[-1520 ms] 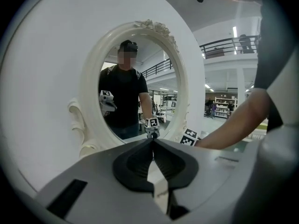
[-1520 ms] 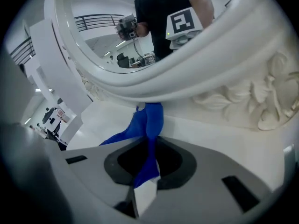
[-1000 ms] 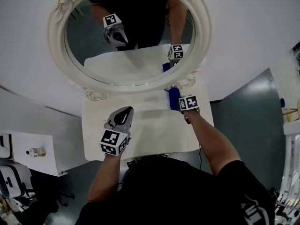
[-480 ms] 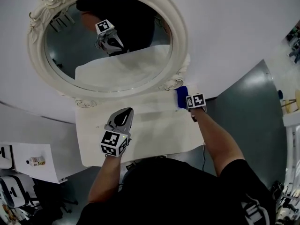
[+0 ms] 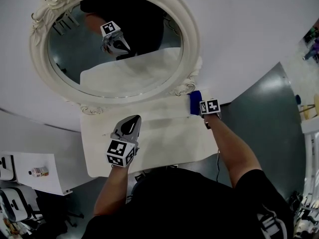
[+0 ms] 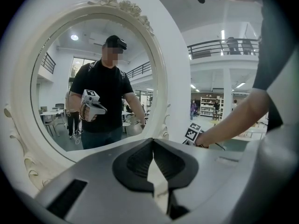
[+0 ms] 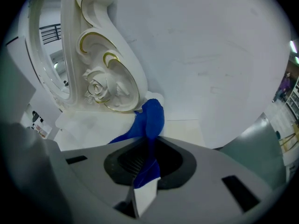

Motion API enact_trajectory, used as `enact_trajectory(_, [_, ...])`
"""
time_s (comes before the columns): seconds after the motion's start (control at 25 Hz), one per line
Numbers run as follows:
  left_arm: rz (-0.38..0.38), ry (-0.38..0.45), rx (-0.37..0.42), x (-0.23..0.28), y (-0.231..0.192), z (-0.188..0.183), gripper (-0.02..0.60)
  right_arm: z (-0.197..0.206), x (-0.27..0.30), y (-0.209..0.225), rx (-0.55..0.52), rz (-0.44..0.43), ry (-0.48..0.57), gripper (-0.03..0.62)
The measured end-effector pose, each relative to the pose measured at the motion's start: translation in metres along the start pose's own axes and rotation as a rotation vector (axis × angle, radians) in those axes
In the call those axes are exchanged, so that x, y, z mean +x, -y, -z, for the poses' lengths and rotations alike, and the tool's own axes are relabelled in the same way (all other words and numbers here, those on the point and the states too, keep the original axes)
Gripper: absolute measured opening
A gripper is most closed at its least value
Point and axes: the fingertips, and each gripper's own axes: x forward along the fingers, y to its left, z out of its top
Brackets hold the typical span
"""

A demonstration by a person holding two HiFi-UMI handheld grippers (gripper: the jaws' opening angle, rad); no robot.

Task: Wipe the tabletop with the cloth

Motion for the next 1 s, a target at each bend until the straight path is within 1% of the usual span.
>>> enact_trajectory(0.08, [0.001,0.004,0.003,-0.005,-0.002,0.000,0.012,-0.005,-0.009,-0.007,0.004,-0.003,0.031,0.041])
enact_trajectory(0.24, [0.004,0.017,0.014,-0.021,-0.006,-0.002,0.012,-0.017,-0.035,-0.037,-0.002,-0.043,0.114,0.041])
enact_trajectory(0.4, [0.007,0.027,0.026,-0.042,-0.012,-0.004,0.012,-0.028,-0.066,-0.078,0.011,-0.108,0.196,0.041])
enact_trajectory(0.48, [0.006,0.029,0.030,-0.054,-0.016,-0.004,0.012,-0.034,-0.081,-0.103,0.000,-0.142,0.233,0.041])
enact_trajectory(0.72, [-0.010,0.042,0.042,-0.088,-0.032,-0.007,0.012,-0.061,-0.130,-0.184,-0.107,-0.212,0.356,0.041])
enact_trajectory(1.0, [-0.020,0.055,0.063,-0.122,-0.042,-0.013,0.012,-0.078,-0.182,-0.265,-0.252,-0.250,0.485,0.041])
